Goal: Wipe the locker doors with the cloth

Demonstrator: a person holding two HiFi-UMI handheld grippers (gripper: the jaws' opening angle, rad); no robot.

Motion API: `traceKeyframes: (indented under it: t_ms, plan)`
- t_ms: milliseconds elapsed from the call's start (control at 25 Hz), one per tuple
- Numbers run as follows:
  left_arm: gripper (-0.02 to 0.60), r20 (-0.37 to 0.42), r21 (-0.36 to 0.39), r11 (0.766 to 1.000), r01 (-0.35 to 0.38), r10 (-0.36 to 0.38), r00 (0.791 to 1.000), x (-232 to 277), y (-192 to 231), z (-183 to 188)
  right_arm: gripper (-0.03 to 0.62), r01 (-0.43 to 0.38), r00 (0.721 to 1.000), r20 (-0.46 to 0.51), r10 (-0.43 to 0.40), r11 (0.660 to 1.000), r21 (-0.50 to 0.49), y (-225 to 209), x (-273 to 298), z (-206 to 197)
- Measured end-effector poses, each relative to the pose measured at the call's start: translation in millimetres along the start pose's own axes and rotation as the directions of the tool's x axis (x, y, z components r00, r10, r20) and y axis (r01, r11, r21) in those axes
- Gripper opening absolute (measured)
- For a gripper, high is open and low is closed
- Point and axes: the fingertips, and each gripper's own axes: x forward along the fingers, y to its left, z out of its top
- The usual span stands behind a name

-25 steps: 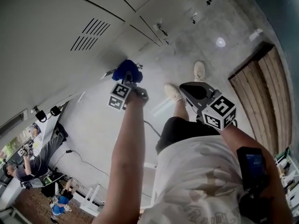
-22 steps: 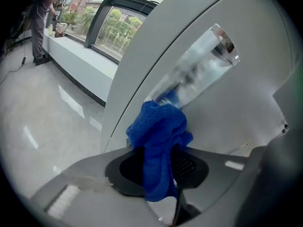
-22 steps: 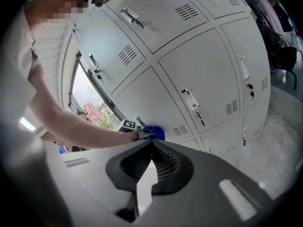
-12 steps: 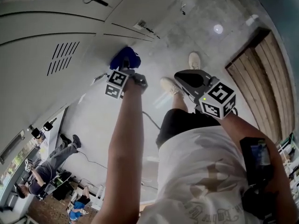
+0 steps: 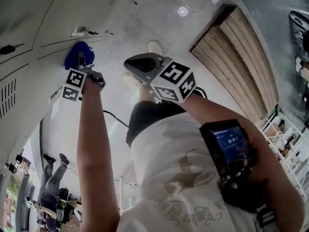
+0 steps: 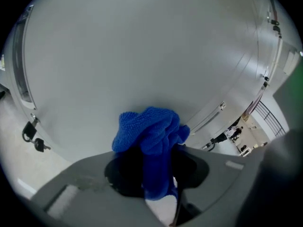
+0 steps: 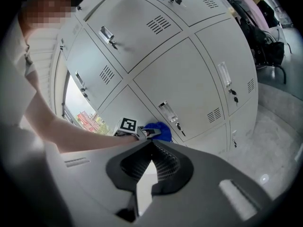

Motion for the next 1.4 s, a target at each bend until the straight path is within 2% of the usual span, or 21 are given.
traceKeyframes:
  t_ms: [240,520,800,1040,1280,1400]
  plan:
    - [0.137,-0.028,0.082,0.995,0.048,-0.046,0.999,5.7,-26.2,-19.8,0.008,0.033,0.999,-0.006,-0.034,0.998,-0.05,-16.7,-10.2,7.1]
    - [0.137,-0.016,0.115,0.991,0.069,-0.068,0.998,14.6,-13.6,-14.0,0.006,0.005,0.999,0.033,-0.001,0.993,-0.115,-21.5,25.4,19.4]
    - [0.133,0.027,0.038,0.999,0.021,-0.022,0.999,20.4,22.8,-23.7,0.006,-0.016,1.0,0.023,0.02,0.987,-0.158,-24.9,44.7,8.2]
    - [0.13,0.116,-0.075,0.996,-0.046,0.054,0.992,7.2,82.6,-34.3,0.008,-0.033,0.999,-0.007,0.032,0.987,-0.159,-23.2,61.6,-19.3]
    - [0.13,0.133,-0.072,0.993,-0.091,0.1,0.986,-8.2,139.1,-41.7,0.008,-0.058,0.997,-0.065,0.047,0.984,-0.168,-12.0,81.0,-48.1]
    - [0.13,0.13,-0.099,0.986,-0.137,0.149,0.98,-20.2,167.4,-44.2,0.006,-0.077,0.995,-0.076,0.066,0.986,-0.151,-2.2,89.7,-52.8]
